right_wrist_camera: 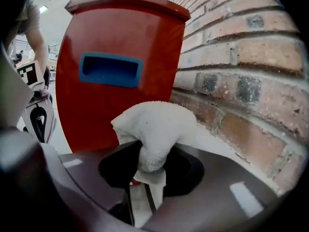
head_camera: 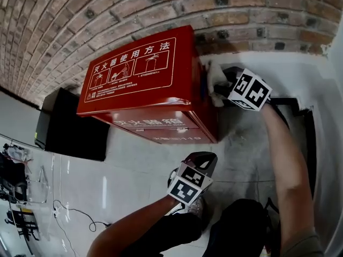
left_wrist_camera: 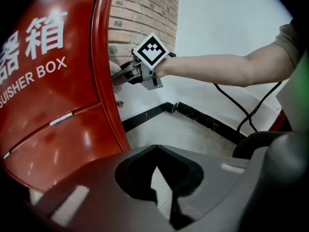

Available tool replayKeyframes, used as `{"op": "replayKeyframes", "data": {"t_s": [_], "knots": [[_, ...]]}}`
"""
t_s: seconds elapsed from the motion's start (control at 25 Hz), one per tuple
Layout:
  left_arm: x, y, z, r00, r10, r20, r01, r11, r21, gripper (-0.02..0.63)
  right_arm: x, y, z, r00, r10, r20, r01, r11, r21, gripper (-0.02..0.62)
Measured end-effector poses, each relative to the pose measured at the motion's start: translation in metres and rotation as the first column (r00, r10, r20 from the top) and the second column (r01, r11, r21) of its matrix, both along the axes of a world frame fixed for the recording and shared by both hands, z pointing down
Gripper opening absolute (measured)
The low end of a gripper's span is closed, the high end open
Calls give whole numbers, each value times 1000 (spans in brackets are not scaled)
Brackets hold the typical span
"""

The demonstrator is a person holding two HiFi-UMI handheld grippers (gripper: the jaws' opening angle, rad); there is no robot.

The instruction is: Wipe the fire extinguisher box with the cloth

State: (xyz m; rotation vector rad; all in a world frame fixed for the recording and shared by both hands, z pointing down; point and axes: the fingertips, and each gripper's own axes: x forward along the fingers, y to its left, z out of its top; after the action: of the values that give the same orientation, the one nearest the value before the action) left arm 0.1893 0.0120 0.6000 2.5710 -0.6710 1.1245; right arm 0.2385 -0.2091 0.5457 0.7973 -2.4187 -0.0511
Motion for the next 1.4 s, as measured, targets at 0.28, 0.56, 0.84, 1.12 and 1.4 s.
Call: {"op": "replayKeyframes", "data": {"t_s": [0.28, 0.56, 0.84, 1.12, 1.4], "knots": [[-3, 8, 17, 995, 93, 31, -93, 996, -3, 0, 17, 33, -3, 999, -11, -31, 13, 998, 54, 149], [-16, -14, 35, 999, 30, 38, -29, 999, -44, 0, -28, 126, 20, 970, -240, -25, 240, 971, -4, 149], [-9, -12, 56, 998, 51, 41, -48, 997, -59, 0, -28, 96, 64, 983, -177, -40, 175, 984, -46, 149], [-1, -9, 58, 995, 103, 14, -102, 994, -42, 0, -9, 27, 110, 994, -53, -97, 46, 996, -72, 147], [-21, -18, 78, 999, 45, 28, -44, 997, -58, 0, 2, -5, 141, 963, 217, -160, -214, 976, 38, 149]]}}
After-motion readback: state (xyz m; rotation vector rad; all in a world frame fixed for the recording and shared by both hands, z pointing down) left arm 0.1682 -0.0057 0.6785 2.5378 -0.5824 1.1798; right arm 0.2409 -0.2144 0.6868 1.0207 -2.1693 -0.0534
